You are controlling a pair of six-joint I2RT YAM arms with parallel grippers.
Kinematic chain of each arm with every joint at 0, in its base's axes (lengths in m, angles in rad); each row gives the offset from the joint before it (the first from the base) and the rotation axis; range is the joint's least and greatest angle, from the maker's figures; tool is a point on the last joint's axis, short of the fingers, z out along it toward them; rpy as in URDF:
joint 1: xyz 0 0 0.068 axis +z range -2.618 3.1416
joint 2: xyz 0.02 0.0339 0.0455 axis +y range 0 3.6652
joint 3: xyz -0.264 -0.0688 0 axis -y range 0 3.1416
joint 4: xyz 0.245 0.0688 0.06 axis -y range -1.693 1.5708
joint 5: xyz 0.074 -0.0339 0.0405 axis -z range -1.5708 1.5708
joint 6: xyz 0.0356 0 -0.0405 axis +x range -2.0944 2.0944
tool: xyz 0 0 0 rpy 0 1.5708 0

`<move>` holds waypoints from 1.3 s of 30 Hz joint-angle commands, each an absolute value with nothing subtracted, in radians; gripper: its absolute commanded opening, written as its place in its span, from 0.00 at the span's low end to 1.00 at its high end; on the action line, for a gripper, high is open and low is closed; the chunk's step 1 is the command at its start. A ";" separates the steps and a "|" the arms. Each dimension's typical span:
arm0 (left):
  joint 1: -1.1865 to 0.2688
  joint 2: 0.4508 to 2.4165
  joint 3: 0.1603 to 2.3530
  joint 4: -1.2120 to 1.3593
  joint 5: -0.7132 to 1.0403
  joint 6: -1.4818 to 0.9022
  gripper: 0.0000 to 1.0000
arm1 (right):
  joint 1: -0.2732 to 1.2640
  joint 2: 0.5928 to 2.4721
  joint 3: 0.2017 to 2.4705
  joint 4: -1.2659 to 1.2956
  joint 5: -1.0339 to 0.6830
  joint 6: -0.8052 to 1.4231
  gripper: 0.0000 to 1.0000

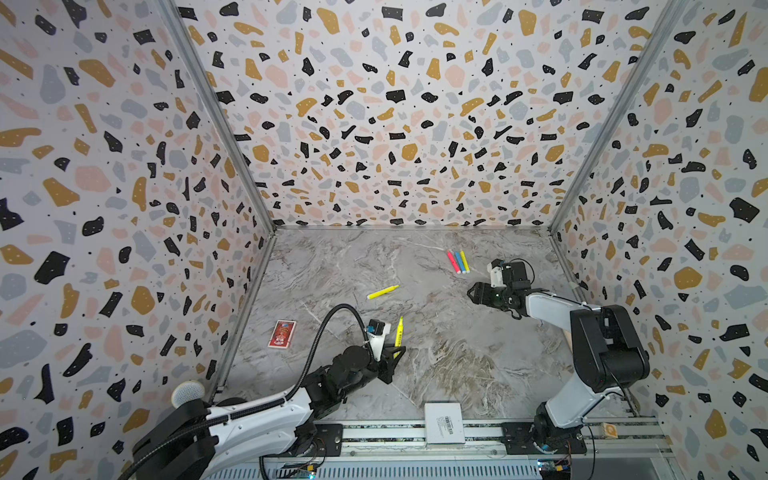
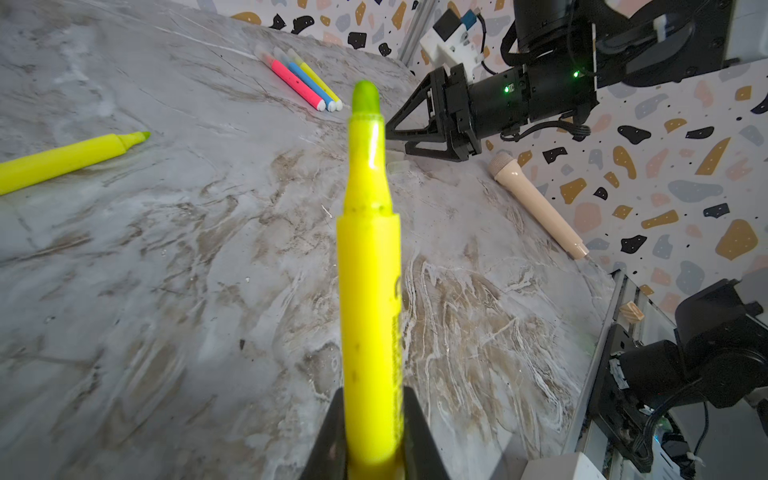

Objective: Insert the pens into the pen caps
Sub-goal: 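Draw the right gripper back toward the caps while left holds the yellow highlighter, then move the open right gripper over the translucent caps on the table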

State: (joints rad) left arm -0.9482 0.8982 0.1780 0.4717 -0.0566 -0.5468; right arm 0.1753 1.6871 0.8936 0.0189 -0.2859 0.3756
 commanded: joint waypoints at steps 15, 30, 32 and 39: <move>-0.944 0.733 0.104 0.385 -0.133 -0.586 0.00 | 0.173 1.725 0.888 0.020 -0.281 0.337 0.71; -0.943 0.755 0.123 0.400 -0.143 -0.577 0.00 | 0.364 1.704 0.832 0.051 -0.283 0.392 0.69; -0.944 0.752 0.121 0.399 -0.144 -0.578 0.00 | 0.403 1.694 0.829 0.058 -0.286 0.406 0.68; -0.945 0.719 0.120 0.367 -0.154 -0.575 0.00 | 0.451 1.588 0.875 0.001 -0.244 0.387 0.68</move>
